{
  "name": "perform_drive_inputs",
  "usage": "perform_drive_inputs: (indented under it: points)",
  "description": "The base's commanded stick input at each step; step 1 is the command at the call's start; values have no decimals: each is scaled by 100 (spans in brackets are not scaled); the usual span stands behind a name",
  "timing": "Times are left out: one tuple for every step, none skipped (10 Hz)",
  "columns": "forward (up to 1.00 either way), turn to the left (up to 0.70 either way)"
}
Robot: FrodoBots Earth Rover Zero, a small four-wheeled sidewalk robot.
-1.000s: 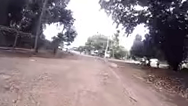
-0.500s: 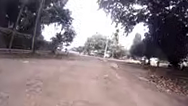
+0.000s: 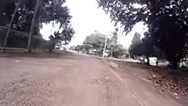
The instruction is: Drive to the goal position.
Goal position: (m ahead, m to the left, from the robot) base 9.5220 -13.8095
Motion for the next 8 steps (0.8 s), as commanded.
perform_drive_inputs:
  points:
    - [70,0]
    - [70,0]
    - [70,0]
    - [70,0]
    - [70,0]
    - [70,0]
    - [70,0]
    - [70,0]
